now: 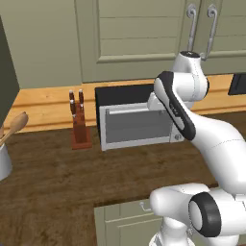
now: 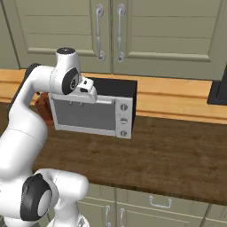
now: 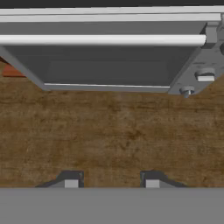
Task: Take a straw from the drawer in front and place it inside the glass cup on the dining counter.
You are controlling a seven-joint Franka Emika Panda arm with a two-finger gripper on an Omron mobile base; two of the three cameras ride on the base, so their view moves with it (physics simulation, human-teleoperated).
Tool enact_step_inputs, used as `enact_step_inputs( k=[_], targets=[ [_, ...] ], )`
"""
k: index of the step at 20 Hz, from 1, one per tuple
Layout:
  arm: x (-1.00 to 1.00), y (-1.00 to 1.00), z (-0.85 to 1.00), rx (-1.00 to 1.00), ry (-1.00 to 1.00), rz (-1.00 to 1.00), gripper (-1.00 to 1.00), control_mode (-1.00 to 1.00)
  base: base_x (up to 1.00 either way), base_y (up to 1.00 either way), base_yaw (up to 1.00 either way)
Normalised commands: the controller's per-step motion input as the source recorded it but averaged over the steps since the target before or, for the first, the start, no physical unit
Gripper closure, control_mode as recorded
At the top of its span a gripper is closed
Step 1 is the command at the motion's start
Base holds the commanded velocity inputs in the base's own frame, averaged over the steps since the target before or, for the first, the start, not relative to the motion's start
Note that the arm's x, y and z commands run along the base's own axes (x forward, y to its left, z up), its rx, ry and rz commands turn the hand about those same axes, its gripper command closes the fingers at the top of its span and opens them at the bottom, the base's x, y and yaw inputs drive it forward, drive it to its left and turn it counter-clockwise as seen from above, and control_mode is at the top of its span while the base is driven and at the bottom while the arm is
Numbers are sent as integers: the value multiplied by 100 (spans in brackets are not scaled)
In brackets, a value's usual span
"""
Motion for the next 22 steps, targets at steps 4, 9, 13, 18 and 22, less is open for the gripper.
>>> enact_step_inputs(
  k=[4, 9, 13, 18, 22],
  targets=[
    [0, 0, 0, 0, 0, 0, -100, 100, -4, 0, 0],
    [0, 0, 0, 0, 0, 0, -100, 100, -89, 0, 0],
    [0, 0, 0, 0, 0, 0, -100, 100, -86, -16, 0],
    [0, 0, 0, 0, 0, 0, -100, 100, -12, -61, 21],
    [0, 0, 0, 0, 0, 0, -100, 100, 0, -87, 48]
  ],
)
